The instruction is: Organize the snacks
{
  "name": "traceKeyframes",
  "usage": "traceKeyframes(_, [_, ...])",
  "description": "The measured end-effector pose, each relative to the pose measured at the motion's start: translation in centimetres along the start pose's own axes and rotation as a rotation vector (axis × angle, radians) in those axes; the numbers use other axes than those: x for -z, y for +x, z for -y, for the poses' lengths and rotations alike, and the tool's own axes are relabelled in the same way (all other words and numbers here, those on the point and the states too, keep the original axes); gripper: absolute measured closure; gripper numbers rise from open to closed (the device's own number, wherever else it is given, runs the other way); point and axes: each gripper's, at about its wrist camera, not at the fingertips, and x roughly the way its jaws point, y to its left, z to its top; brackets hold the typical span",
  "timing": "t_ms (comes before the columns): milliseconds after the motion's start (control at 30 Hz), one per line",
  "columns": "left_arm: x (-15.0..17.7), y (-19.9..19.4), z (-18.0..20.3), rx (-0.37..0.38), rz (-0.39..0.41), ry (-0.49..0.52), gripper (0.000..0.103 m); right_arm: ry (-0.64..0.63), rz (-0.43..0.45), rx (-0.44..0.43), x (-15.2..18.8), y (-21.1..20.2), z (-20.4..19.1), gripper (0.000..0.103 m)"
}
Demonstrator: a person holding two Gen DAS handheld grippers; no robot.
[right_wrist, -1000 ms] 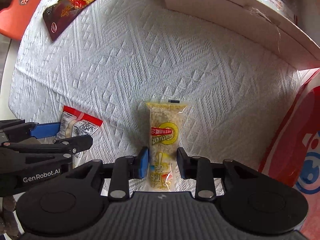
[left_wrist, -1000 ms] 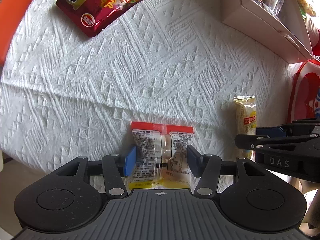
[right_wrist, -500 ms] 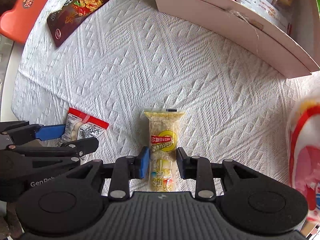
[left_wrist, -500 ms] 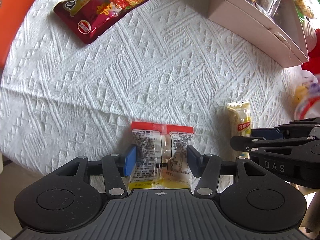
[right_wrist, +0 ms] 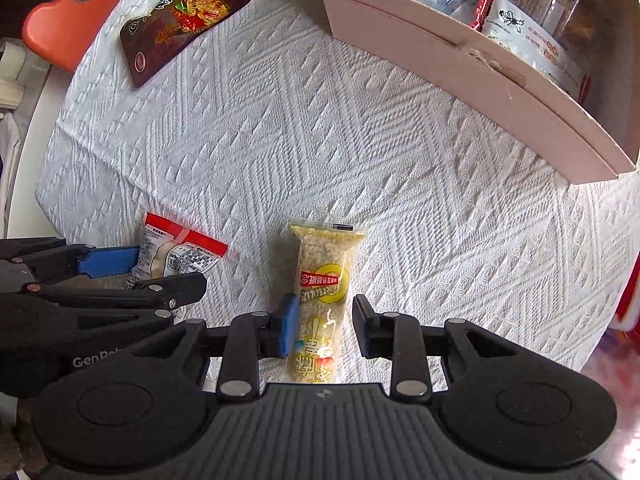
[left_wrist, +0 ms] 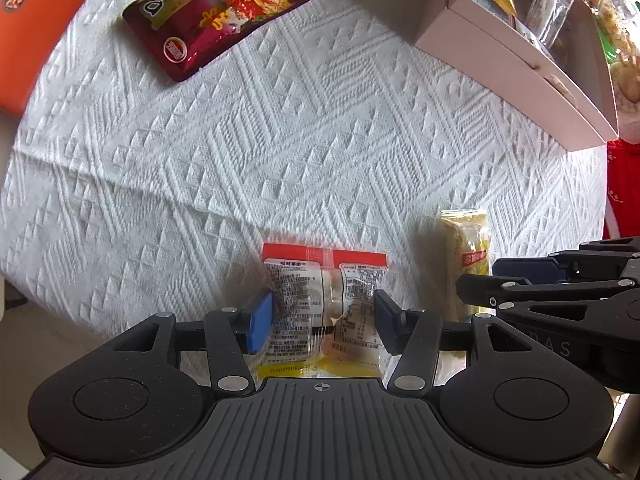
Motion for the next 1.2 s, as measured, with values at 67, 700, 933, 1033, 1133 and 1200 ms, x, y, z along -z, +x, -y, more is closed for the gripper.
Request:
traceKeyframes(67, [0.4, 0.1, 0.4, -0.001, 0.004, -0.001, 0.044, -0.006, 0.006, -0.013, 0.1, 0.0, 0.2, 0.074])
traceKeyframes(700, [1.7, -5.5, -0.2, 0.060, 0.080, 0.014, 0.045, 0.071, 0.056, 0.026, 1.3, -2.7, -1.2, 0.081])
traceKeyframes(933, [0.8, -9.5, 2.7, 0.064, 0.102, 0.002, 0.045, 0.097, 0.076, -0.019, 1.9, -6.7, 0.2, 0.083])
traceKeyframes(1033, [-0.1, -9.7, 3.8, 0.032, 0.106, -0.038, 0.045, 0.054, 0.053, -0.033, 1.1, -7.1, 1.7, 0.084])
traceKeyframes(1133, [-0.9, -8.8, 4.2, -0.021, 0.092, -0.127, 0.045, -0.023, 0.011, -0.040, -0.2, -6.4, 2.8, 0.084])
traceKeyframes(1200, [-0.9, -8.2, 4.1, -0.056, 0.074, -0.188, 0.045, -0.065, -0.035, -0.058, -0.9, -5.8, 3.2, 0.083])
